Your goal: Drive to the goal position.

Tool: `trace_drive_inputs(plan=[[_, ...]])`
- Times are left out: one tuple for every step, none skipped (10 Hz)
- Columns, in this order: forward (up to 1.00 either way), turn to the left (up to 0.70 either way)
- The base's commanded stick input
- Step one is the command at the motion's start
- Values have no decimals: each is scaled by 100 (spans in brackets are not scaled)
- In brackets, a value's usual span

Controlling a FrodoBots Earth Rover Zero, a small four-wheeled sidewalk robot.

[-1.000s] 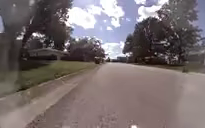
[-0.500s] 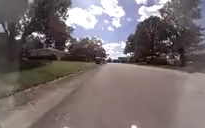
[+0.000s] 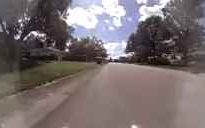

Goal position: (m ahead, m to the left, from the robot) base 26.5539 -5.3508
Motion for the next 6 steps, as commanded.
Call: trace_drive_inputs(plan=[[85, -34], [85, -34], [85, -34], [85, -29], [85, -16], [85, -2]])
